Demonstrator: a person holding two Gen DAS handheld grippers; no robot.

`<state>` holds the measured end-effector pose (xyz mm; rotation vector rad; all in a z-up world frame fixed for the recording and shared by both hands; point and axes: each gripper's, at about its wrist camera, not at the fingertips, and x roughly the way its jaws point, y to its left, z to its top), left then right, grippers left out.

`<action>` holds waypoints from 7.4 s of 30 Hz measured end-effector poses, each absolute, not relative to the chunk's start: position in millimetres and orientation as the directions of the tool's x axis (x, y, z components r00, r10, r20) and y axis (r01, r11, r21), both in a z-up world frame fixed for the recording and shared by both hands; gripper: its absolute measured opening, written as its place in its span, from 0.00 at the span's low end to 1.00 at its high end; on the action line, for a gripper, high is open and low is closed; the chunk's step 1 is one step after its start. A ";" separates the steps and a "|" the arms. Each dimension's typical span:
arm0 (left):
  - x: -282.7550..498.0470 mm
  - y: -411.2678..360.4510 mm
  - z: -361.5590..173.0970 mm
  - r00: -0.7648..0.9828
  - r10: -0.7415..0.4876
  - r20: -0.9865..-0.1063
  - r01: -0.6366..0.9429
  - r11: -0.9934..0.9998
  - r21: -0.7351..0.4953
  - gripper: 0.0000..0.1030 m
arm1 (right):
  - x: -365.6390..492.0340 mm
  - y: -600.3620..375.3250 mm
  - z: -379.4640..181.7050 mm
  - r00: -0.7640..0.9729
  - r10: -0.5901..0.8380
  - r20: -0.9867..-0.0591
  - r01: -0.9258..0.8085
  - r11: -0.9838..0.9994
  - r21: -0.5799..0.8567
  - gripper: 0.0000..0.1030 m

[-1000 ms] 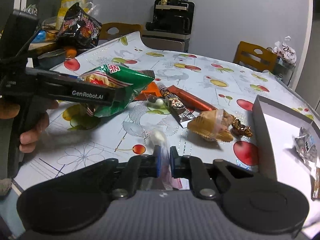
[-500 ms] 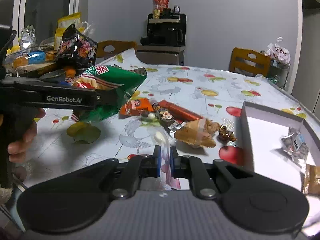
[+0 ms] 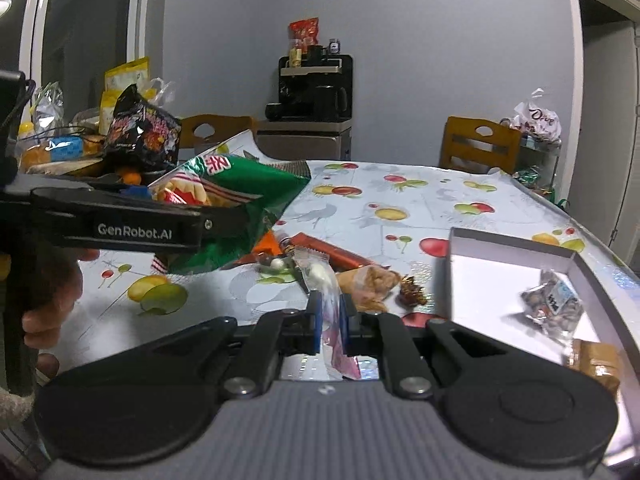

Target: Organize snacks

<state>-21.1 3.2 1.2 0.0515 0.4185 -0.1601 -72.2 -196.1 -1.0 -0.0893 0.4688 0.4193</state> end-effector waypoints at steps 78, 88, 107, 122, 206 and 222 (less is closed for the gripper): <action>133.3 -199.1 -35.4 0.816 -0.211 -0.538 0.349 0.922 0.167 0.76 | 34.6 -340.5 -19.8 0.803 0.076 -0.591 -0.045 0.997 0.068 0.08; 134.3 -206.2 -42.9 0.801 -0.235 -0.551 0.379 0.911 0.162 0.76 | 37.9 -338.5 -28.6 0.790 0.083 -0.608 -0.060 0.997 0.058 0.08; 134.8 -205.7 -47.6 0.789 -0.226 -0.571 0.374 0.914 0.156 0.87 | 48.4 -348.7 -32.3 0.755 0.101 -0.649 -0.047 0.994 0.100 0.18; 129.2 -204.0 -45.1 0.765 -0.265 -0.586 0.411 0.903 0.128 0.99 | 47.3 -350.1 -34.3 0.758 0.108 -0.643 -0.051 0.993 0.107 0.58; 119.3 86.1 -26.7 0.869 -0.118 -0.480 0.086 0.992 -0.088 1.00 | 25.8 -151.6 14.4 0.774 0.214 -0.596 -0.315 0.946 -0.069 0.90; 128.2 93.8 -46.4 0.748 -0.139 -0.649 0.192 0.981 0.011 0.98 | 39.0 -59.4 -16.8 0.781 0.299 -0.548 -0.483 0.846 -0.226 0.90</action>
